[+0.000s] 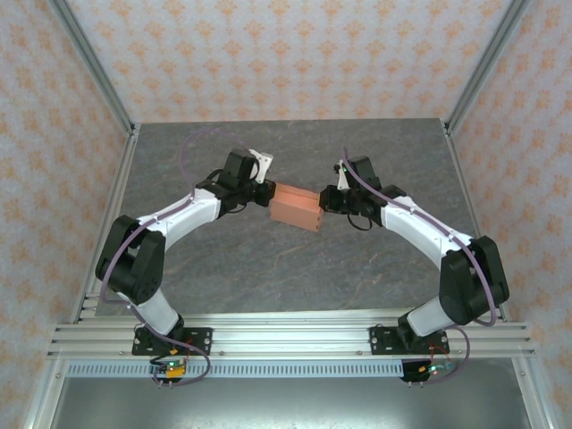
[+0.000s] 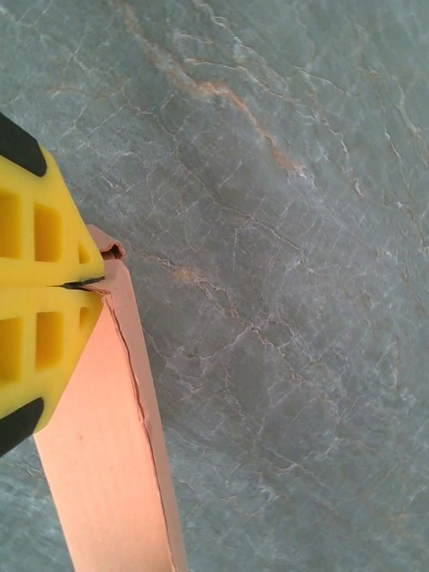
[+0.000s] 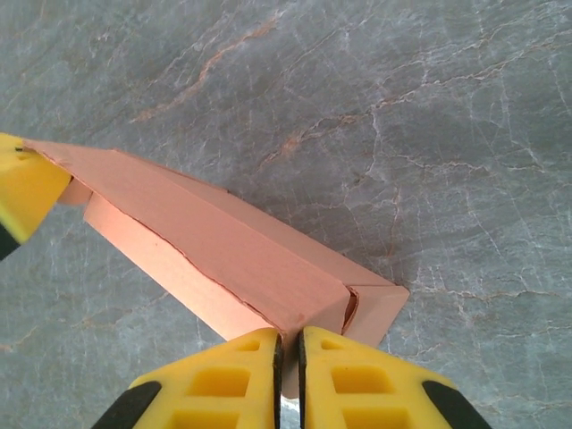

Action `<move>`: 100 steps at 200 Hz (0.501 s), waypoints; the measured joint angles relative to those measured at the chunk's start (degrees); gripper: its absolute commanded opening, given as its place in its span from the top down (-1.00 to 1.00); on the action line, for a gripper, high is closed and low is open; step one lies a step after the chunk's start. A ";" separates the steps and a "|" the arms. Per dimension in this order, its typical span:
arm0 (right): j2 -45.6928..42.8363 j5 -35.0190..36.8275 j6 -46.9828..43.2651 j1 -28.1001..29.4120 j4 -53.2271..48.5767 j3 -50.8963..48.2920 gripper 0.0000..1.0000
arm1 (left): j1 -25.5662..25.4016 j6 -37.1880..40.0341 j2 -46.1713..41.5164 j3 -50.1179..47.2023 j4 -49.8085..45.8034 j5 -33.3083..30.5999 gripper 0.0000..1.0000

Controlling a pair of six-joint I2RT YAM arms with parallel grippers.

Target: Fold the paper box

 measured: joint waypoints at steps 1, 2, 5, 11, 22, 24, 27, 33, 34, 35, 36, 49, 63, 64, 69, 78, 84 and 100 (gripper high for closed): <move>-0.02 0.02 0.31 0.00 0.20 -0.09 0.71 | -0.07 -0.28 -0.02 -0.02 0.00 -0.20 0.95; -0.02 0.07 0.50 0.00 0.28 -0.11 0.71 | -0.11 -0.44 -0.02 -0.02 0.00 -0.28 0.95; -0.13 0.44 1.16 0.02 0.63 -0.31 0.71 | -0.31 -0.87 -0.04 -0.04 0.00 -0.68 0.95; -0.24 0.87 2.10 0.04 1.11 -0.59 0.71 | -0.70 -1.55 -0.20 -0.17 -0.02 -1.49 0.95; -0.44 1.70 3.26 0.09 1.81 -1.11 0.71 | -1.42 -2.69 -0.59 -0.76 0.04 -2.67 0.96; -0.48 1.88 3.56 0.09 1.86 -1.18 0.71 | -1.55 -2.80 -0.68 -0.90 0.13 -2.91 0.96; -0.52 2.03 3.72 0.09 1.95 -1.25 0.71 | -1.66 -2.97 -0.81 -1.11 0.22 -3.10 0.96; -0.55 2.38 4.17 0.09 2.10 -1.33 0.71 | -1.95 -3.28 -1.09 -1.57 0.50 -3.56 0.96; -0.55 2.49 4.13 0.09 2.10 -1.33 0.71 | -1.99 -3.34 -1.16 -1.68 0.57 -3.61 0.96; -0.55 2.51 4.17 0.09 2.12 -1.33 0.71 | -2.01 -3.39 -1.20 -1.75 0.61 -3.63 0.96; -0.55 2.56 4.28 0.09 2.14 -1.33 0.71 | -2.05 -3.48 -1.25 -1.84 0.63 -3.69 0.96; -0.55 2.80 4.83 0.11 2.23 -1.33 0.71 | -2.43 -3.76 -1.84 -2.97 1.51 -4.59 0.96; -0.63 2.97 5.20 0.22 2.32 -1.40 0.71 | -2.67 -3.87 -2.29 -4.00 2.67 -5.29 0.96; -0.63 2.97 5.20 0.24 2.34 -1.42 0.71 | -2.69 -3.87 -2.32 -4.11 2.80 -5.35 0.96; -0.72 2.97 5.31 0.26 2.43 -1.51 0.71 | -2.78 -3.89 -2.43 -4.48 3.26 -5.64 0.96; -0.96 2.97 5.68 0.39 2.67 -1.79 0.71 | -2.89 -4.07 -2.58 -5.09 4.17 -6.03 0.96; -1.20 2.97 5.97 0.48 2.86 -2.03 0.71 | -2.97 -4.24 -2.69 -5.62 4.92 -6.29 0.96; -1.77 2.93 6.78 0.66 3.21 -2.64 0.70 | -3.23 -5.07 -3.23 -7.30 7.23 -7.08 0.96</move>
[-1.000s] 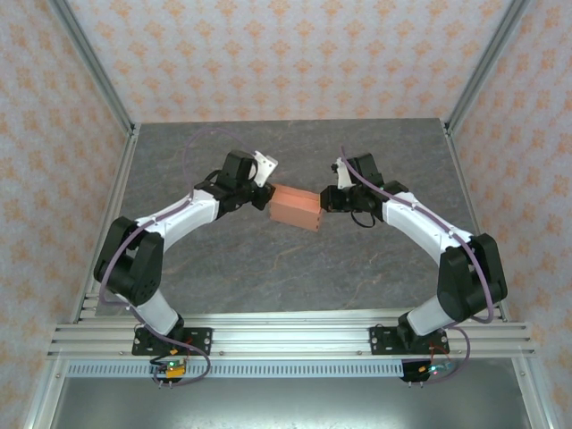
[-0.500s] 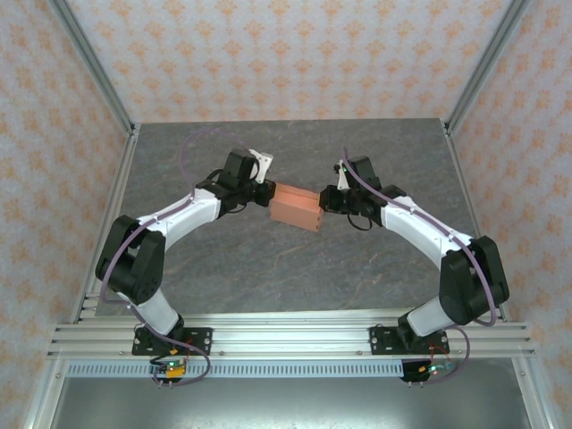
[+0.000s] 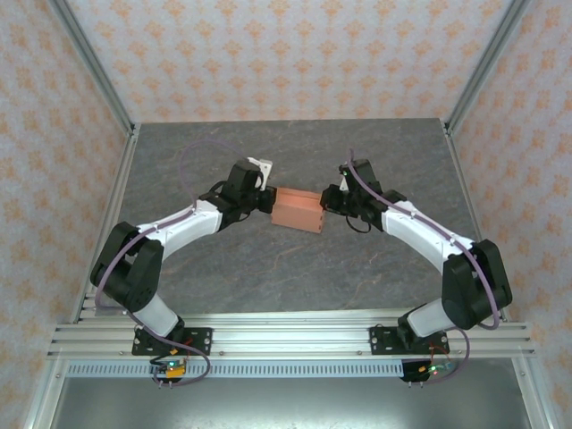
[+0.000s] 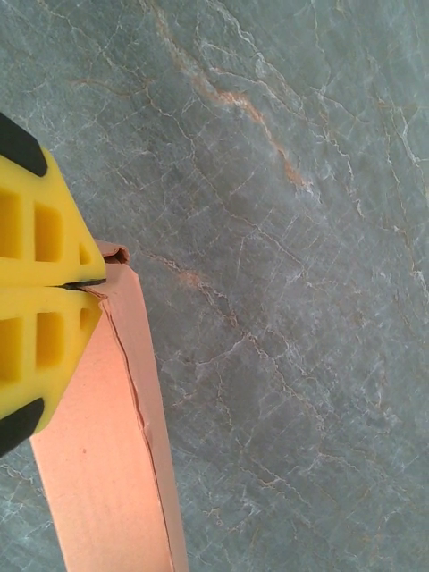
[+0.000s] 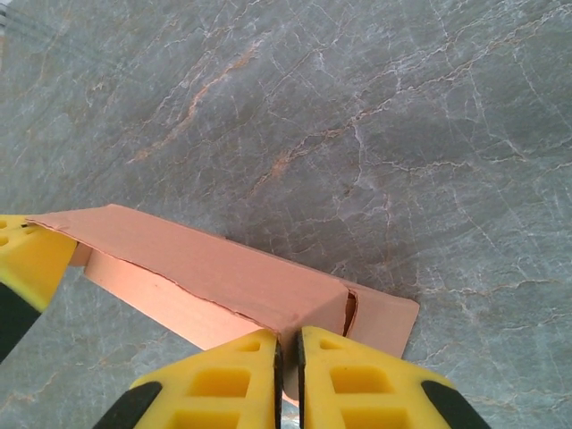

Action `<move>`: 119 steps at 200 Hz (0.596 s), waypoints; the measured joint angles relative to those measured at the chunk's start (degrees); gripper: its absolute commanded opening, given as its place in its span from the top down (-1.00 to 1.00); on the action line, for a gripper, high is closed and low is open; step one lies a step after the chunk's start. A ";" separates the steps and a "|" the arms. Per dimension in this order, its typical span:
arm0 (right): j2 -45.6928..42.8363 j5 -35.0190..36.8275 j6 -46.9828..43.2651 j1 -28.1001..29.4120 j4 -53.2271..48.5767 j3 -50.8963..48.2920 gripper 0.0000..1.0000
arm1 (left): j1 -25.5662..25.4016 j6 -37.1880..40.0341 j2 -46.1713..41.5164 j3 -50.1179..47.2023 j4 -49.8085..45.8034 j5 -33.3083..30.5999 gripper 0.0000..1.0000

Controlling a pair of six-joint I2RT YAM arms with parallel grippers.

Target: Fold the paper box

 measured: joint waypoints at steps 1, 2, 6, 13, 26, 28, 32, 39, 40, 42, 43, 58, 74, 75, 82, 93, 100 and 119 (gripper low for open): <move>-0.02 0.00 0.04 0.02 0.04 -0.02 0.70 | -0.04 -0.09 -0.04 -0.09 0.09 -0.07 0.96; -0.07 0.00 0.22 0.07 0.15 -0.09 0.69 | -0.09 -0.26 -0.11 -0.28 0.33 -0.17 0.96; -0.15 0.00 0.39 0.11 0.31 -0.20 0.69 | -0.20 -0.63 -0.31 -0.76 0.96 -0.57 0.96; -0.28 0.02 0.87 0.20 0.59 -0.46 0.68 | -0.46 -1.33 -0.72 -1.75 2.14 -1.05 0.96; -0.48 0.00 1.86 0.20 1.27 -0.96 0.67 | -1.11 -2.71 -1.46 -3.52 4.26 -2.40 0.96; -0.52 0.02 1.88 0.20 1.42 -1.05 0.66 | -1.25 -2.82 -1.57 -3.80 4.55 -2.64 0.96; -0.57 0.04 2.16 0.20 1.64 -1.25 0.65 | -1.53 -3.21 -1.79 -4.24 5.03 -3.21 0.96; -0.59 0.09 2.36 0.17 1.92 -1.60 0.65 | -2.12 -3.63 -2.08 -4.92 5.79 -4.24 0.96; -0.59 0.09 2.38 0.17 1.95 -1.62 0.65 | -2.16 -3.63 -2.10 -4.96 5.88 -4.37 0.96; -0.59 0.15 2.49 0.17 2.03 -1.73 0.65 | -2.34 -3.72 -2.14 -5.09 6.03 -4.66 0.96; -0.59 0.15 2.56 0.17 2.08 -1.77 0.65 | -2.47 -3.72 -2.19 -5.16 6.12 -4.90 0.96; -0.59 0.46 2.75 0.17 2.84 -2.54 0.64 | -3.54 -3.93 -2.23 -5.53 6.75 -7.06 0.96; -0.81 0.50 2.75 0.17 3.67 -3.30 0.64 | -4.24 -4.13 -2.23 -5.99 7.41 -8.76 0.96; -0.83 0.50 2.75 0.17 3.72 -3.32 0.64 | -4.28 -4.15 -2.23 -6.05 7.45 -8.83 0.96; -1.05 0.57 2.73 0.20 4.11 -3.82 0.65 | -4.63 -4.15 -2.23 -6.45 8.09 -9.64 0.96; -1.46 0.85 2.71 0.26 4.63 -4.68 0.66 | -5.20 -4.17 -2.32 -7.37 9.31 -10.62 0.96; -1.81 1.07 2.69 0.35 4.92 -5.42 0.66 | -5.66 -4.20 -2.43 -8.00 10.19 -11.26 0.96; -3.08 1.33 2.14 0.52 5.79 -7.61 0.62 | -6.99 -4.31 -2.69 -10.19 12.70 -12.79 0.96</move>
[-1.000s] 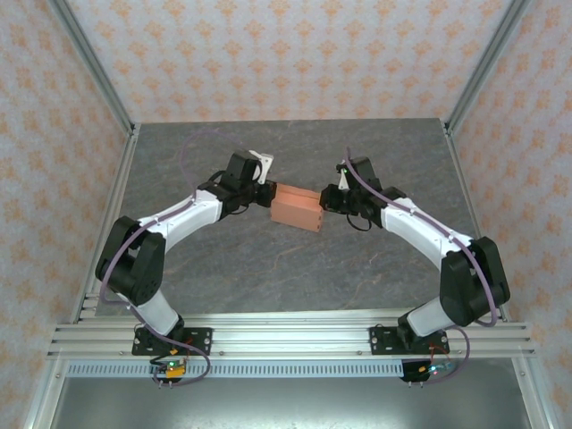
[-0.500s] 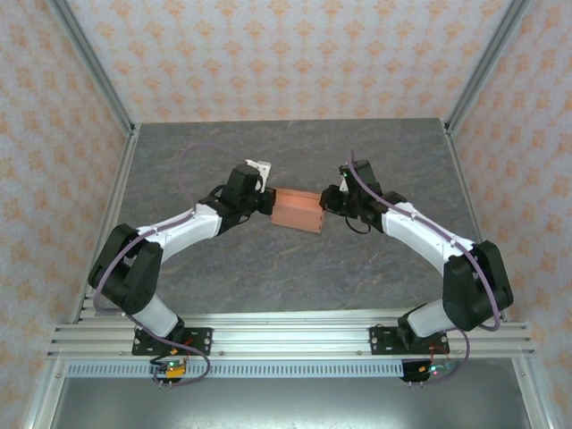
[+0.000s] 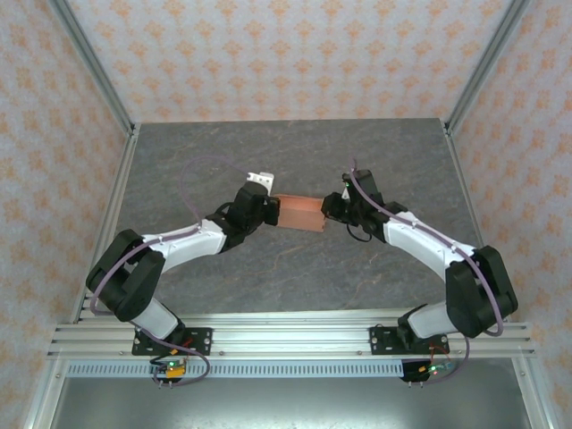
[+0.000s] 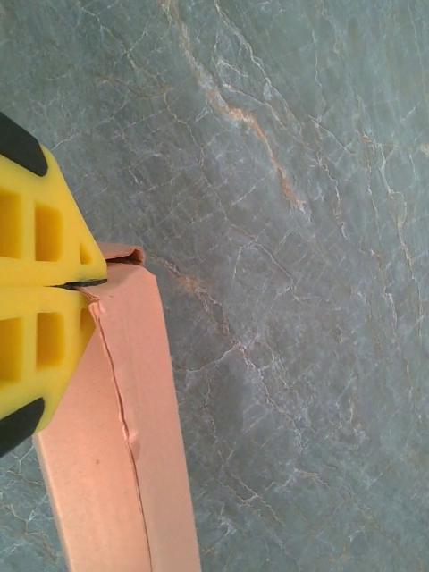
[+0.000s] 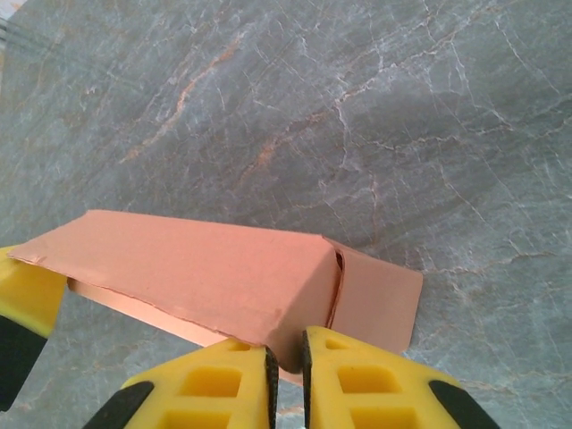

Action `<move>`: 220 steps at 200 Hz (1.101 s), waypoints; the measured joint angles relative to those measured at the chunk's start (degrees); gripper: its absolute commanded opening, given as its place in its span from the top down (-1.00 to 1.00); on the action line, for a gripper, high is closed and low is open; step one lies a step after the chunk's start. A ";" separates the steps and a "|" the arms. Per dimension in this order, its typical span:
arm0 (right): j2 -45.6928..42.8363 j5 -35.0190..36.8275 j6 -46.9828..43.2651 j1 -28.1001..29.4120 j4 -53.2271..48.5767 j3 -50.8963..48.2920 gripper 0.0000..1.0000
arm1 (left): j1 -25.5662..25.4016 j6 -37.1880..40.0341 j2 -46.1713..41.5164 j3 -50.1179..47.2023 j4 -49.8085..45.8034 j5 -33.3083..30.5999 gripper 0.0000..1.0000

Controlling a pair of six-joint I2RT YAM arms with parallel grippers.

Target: Fold the paper box

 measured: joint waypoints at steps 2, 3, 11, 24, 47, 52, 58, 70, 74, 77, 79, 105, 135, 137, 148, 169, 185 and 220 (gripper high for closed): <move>-0.15 0.00 -0.13 0.04 0.13 -0.26 0.61 | -0.11 -0.09 0.00 -0.24 0.33 -0.15 0.96; -0.20 0.00 -0.13 0.04 0.17 -0.33 0.60 | -0.22 -0.09 0.00 -0.39 0.50 -0.22 0.96; -0.70 -0.02 -0.24 0.07 0.55 -1.31 0.52 | -0.61 -0.26 -0.02 -1.14 1.73 -0.70 0.96; -1.31 -0.09 -0.52 0.20 0.79 -2.78 0.41 | -1.14 -0.33 -0.02 -1.95 3.26 -1.36 0.96; -2.93 -0.48 -0.33 0.28 0.76 -4.74 0.16 | -1.84 -0.31 -0.02 -2.67 4.57 -2.62 0.95; -3.54 -0.50 0.28 0.31 0.57 -4.94 0.07 | -2.03 -0.28 -0.02 -2.78 4.74 -2.84 0.95; -4.37 -0.48 0.85 0.31 0.07 -4.96 0.00 | -2.10 -0.26 -0.02 -2.78 4.76 -3.04 0.94; -6.45 0.02 2.16 0.31 -0.70 -4.92 -0.13 | -2.19 -0.28 0.00 -2.78 4.79 -3.28 0.93; -7.39 0.72 3.69 0.42 -1.01 -4.92 -0.18 | -2.19 -0.26 0.00 -2.78 4.79 -3.30 0.94; -8.11 1.29 4.70 0.57 -1.14 -4.94 -0.20 | -2.19 -0.28 0.00 -2.78 4.79 -3.37 0.93; -8.74 1.81 6.21 0.66 -1.14 -5.07 -0.21 | -2.19 -0.28 0.02 -2.78 4.79 -3.39 0.93; -16.48 8.33 18.75 2.99 -1.16 -7.80 -0.48 | -2.19 -0.55 0.61 -2.71 5.55 -3.91 0.94; -18.71 12.76 35.78 4.42 0.28 -9.62 -0.60 | -2.19 -1.42 0.70 -2.75 6.01 -4.31 0.93; -18.56 12.81 36.89 4.42 0.66 -9.77 -0.61 | -2.19 -1.49 0.70 -2.75 6.03 -4.31 0.93; -17.07 12.79 42.38 4.42 2.27 -10.03 -0.62 | -2.23 -1.81 0.81 -2.78 6.25 -4.31 0.93; -11.26 11.23 51.19 4.42 5.62 -9.09 -0.62 | -2.56 -2.23 0.90 -2.78 6.40 -4.63 0.91; -6.38 9.66 56.11 4.42 8.74 -8.41 -0.60 | -2.78 -2.27 0.92 -2.78 6.43 -4.74 0.90; 2.69 5.60 62.64 4.42 18.25 -8.52 -0.36 | -3.43 -2.43 1.01 -2.89 6.51 -5.57 0.83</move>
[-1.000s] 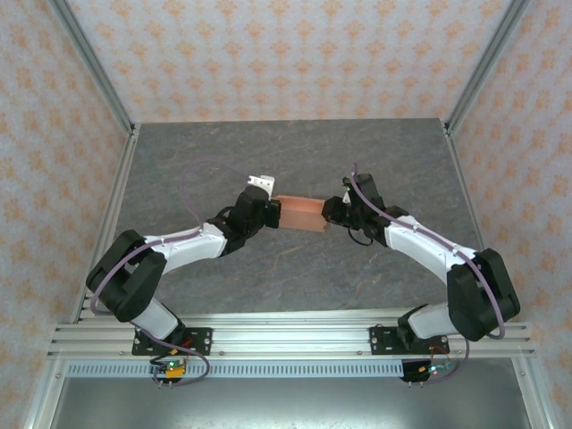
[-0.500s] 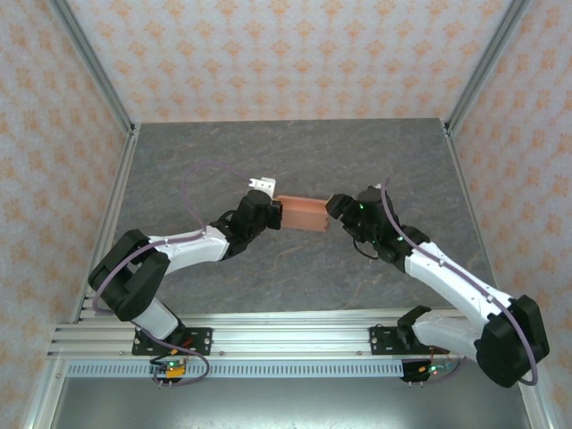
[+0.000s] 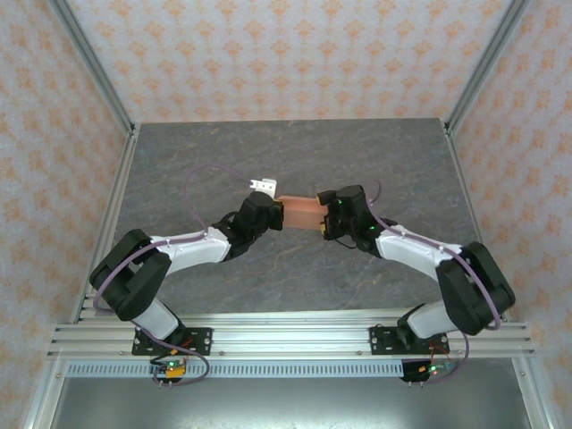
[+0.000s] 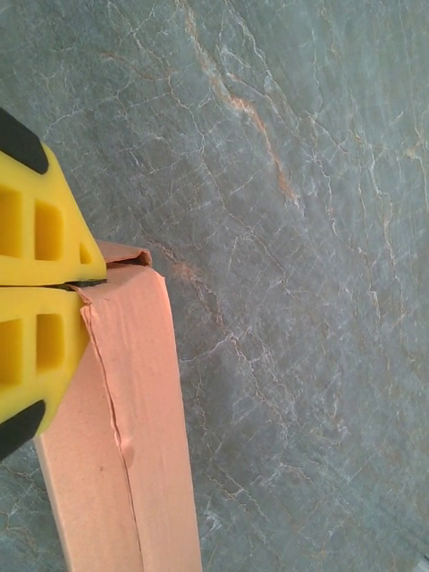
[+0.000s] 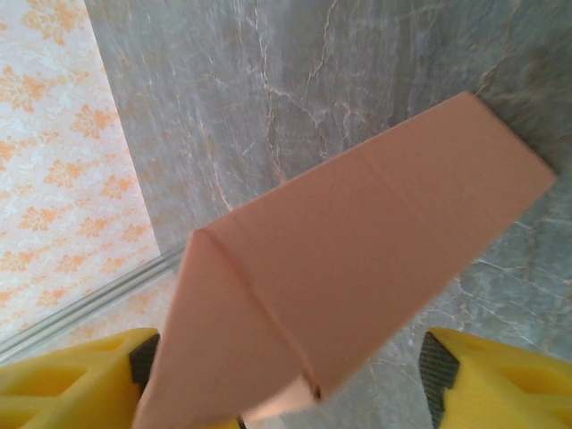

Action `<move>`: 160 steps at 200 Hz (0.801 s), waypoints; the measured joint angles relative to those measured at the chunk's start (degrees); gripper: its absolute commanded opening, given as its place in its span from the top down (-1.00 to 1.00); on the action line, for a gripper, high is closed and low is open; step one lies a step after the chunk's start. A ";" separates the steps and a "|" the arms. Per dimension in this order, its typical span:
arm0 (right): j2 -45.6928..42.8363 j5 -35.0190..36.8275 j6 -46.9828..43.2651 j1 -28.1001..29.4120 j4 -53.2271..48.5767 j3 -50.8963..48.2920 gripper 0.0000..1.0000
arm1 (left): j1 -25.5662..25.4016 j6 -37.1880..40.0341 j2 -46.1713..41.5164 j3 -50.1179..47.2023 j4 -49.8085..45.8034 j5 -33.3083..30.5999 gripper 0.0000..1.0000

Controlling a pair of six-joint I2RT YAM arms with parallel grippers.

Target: Fold the paper box

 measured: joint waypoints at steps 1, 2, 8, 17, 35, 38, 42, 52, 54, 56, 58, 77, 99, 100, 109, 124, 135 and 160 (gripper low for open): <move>0.24 -0.07 0.20 0.00 0.42 -0.04 -0.35 | -0.02 -0.02 0.00 0.00 0.02 -0.04 0.82; 0.35 -0.15 0.35 0.00 0.66 -0.07 -0.34 | -0.04 -0.04 0.00 -0.02 0.07 -0.09 0.82; 1.11 -0.17 0.87 0.00 2.19 -0.35 -0.23 | -0.15 -0.09 0.00 -0.15 0.17 -0.20 0.79; 1.40 -0.20 1.86 -0.02 4.13 -1.01 -0.13 | -0.24 -0.42 0.00 -0.46 0.66 -0.20 0.71; 1.40 -0.13 1.68 -0.02 6.25 -1.86 -0.06 | -0.24 -0.70 -0.31 -1.90 2.99 0.52 0.47; 1.40 -0.13 1.64 -0.04 6.38 -1.88 -0.06 | -0.24 -0.87 -0.46 -2.32 3.50 0.79 0.41; 1.38 -0.09 1.33 -0.04 6.43 -1.88 -0.06 | -0.24 -0.70 -0.92 -3.26 4.39 1.60 0.34; 1.33 0.04 0.26 -0.04 6.47 -1.88 -0.05 | -0.24 -0.39 -2.25 -5.66 6.36 2.97 0.17; 1.31 0.07 -0.09 -0.04 6.49 -1.88 -0.05 | -0.24 0.02 -2.73 -6.25 6.71 3.56 0.14; 1.29 0.13 -0.22 -0.04 6.49 -1.88 -0.05 | -0.24 -0.31 -3.08 -6.75 7.08 4.04 0.11; 1.27 0.13 -0.46 -0.04 6.47 -1.88 -0.05 | -0.24 -0.07 -3.50 -7.23 7.21 4.46 0.09; 1.22 0.17 -2.32 0.00 6.45 -1.88 -0.05 | -0.28 1.18 -6.95 -10.25 7.45 9.64 -0.05; 1.36 0.26 -3.10 0.00 6.58 -1.90 -0.05 | -0.42 2.86 -10.47 -10.54 7.21 15.04 -0.08; 1.40 0.26 -3.15 0.00 6.62 -1.90 -0.05 | -0.42 2.93 -10.62 -10.54 7.19 15.19 -0.08; 1.79 0.24 -3.23 0.00 7.08 -1.90 -0.05 | -0.39 3.37 -12.26 -10.38 7.19 17.05 -0.09; 2.75 0.09 -3.28 0.00 8.59 -1.90 -0.05 | -0.22 3.76 -14.36 -9.68 7.19 19.45 -0.23; 3.41 -0.15 -3.48 0.00 9.70 -1.88 -0.05 | -0.20 4.70 -15.39 -8.92 7.02 19.89 -0.82; 4.48 -0.81 -3.87 0.00 11.39 -1.62 -0.05 | 0.24 4.76 -15.85 -6.16 4.39 17.77 -1.00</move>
